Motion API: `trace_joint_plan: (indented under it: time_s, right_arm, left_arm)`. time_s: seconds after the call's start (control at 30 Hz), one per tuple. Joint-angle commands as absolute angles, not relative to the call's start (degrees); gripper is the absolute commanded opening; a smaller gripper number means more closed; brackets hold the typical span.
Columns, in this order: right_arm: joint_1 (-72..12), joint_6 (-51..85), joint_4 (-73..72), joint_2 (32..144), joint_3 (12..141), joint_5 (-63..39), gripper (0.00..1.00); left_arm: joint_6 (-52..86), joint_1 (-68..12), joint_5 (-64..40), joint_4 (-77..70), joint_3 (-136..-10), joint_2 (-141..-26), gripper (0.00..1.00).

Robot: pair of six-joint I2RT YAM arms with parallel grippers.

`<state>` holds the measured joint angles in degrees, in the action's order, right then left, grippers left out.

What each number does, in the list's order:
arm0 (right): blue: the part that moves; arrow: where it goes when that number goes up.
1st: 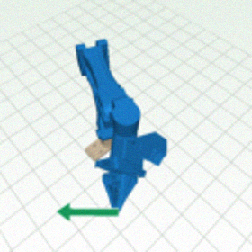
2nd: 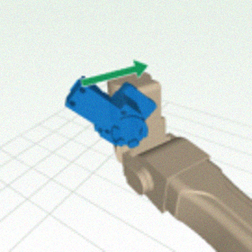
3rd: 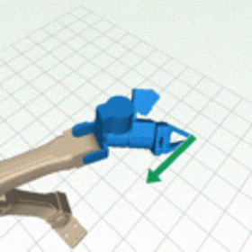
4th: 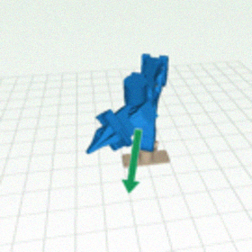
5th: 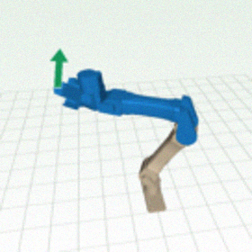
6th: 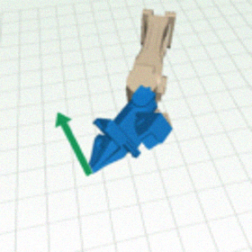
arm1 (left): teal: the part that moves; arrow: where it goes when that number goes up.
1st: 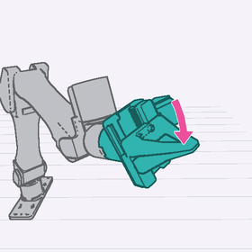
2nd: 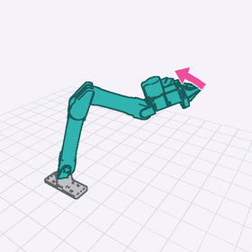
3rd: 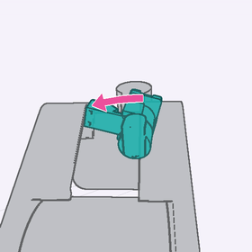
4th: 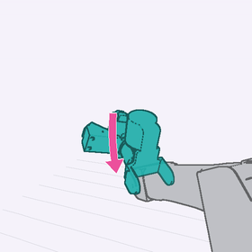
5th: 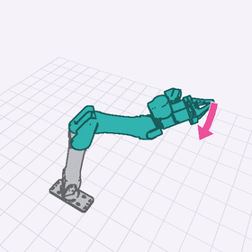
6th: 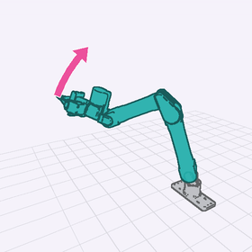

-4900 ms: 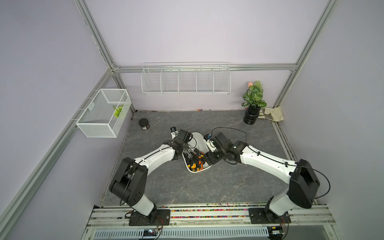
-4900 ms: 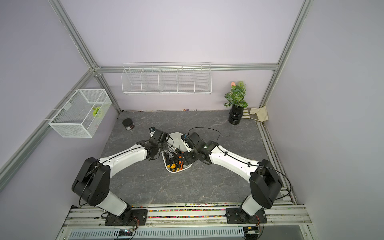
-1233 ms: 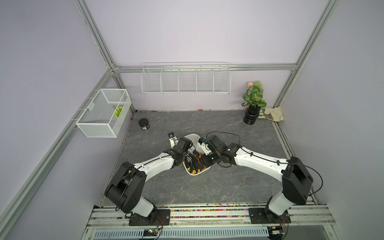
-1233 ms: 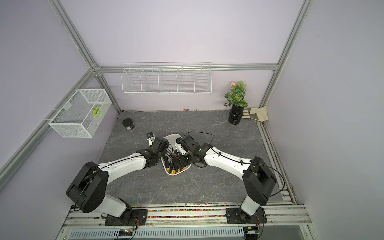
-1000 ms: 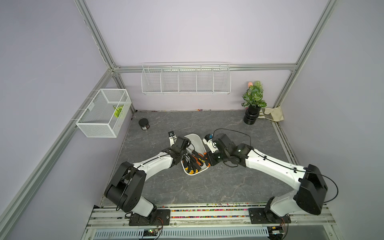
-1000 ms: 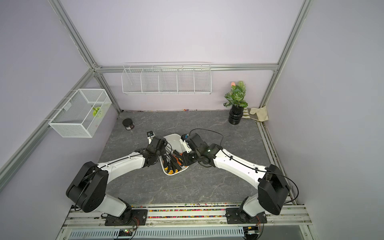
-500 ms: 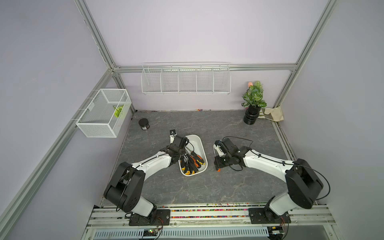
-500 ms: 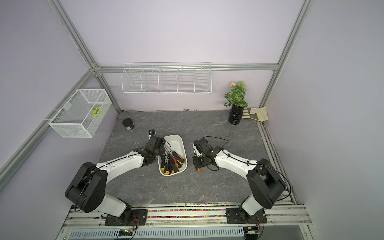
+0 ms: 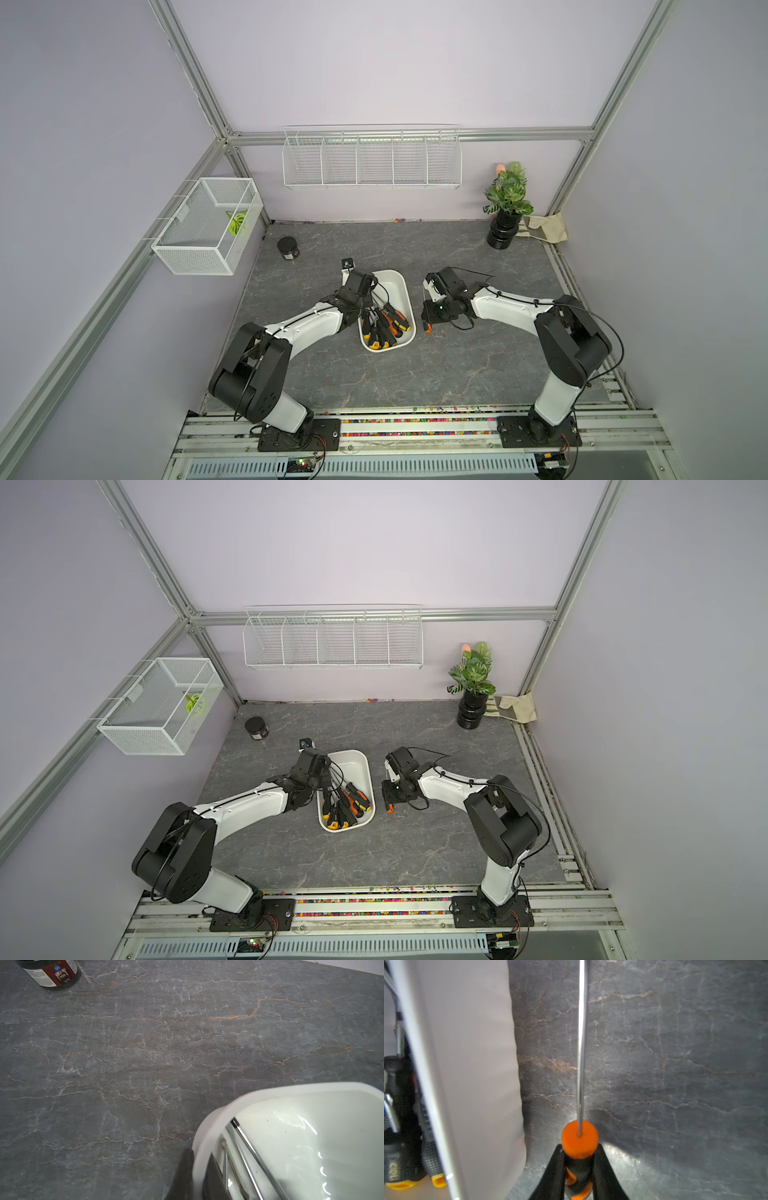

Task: Take out the screwdriver from the storage box
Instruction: Place the screwdriver at the center of the board.

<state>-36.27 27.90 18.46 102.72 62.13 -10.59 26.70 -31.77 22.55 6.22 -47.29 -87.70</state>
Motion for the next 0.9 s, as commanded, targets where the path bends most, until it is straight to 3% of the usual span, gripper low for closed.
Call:
trace_joint_plan:
  time_s: [0.0, 0.17, 0.37, 0.53, 0.87]
  right_arm:
    - [-35.9, 28.8, 18.9, 104.7, 63.2, -10.4, 0.00]
    - [-35.6, 28.1, 21.0, 105.7, 64.1, -8.3, 0.01]
    - [-35.1, 28.1, 21.8, 106.4, 64.8, -8.0, 0.31]
    - [-35.0, 28.4, 22.2, 106.8, 65.0, -7.8, 0.43]
    - [-34.6, 29.9, 20.2, 105.4, 63.4, -9.8, 0.43]
  left_arm:
    - [25.1, -31.6, 22.4, 4.3, -46.4, -88.6, 0.00]
    - [25.1, -31.7, 21.9, 3.4, -45.8, -88.7, 0.00]
    - [25.4, -31.6, 22.2, 3.1, -45.4, -88.3, 0.00]
    - [25.5, -31.7, 22.4, 2.9, -45.2, -88.0, 0.00]
    - [25.4, -31.6, 22.3, 2.7, -45.2, -88.7, 0.00]
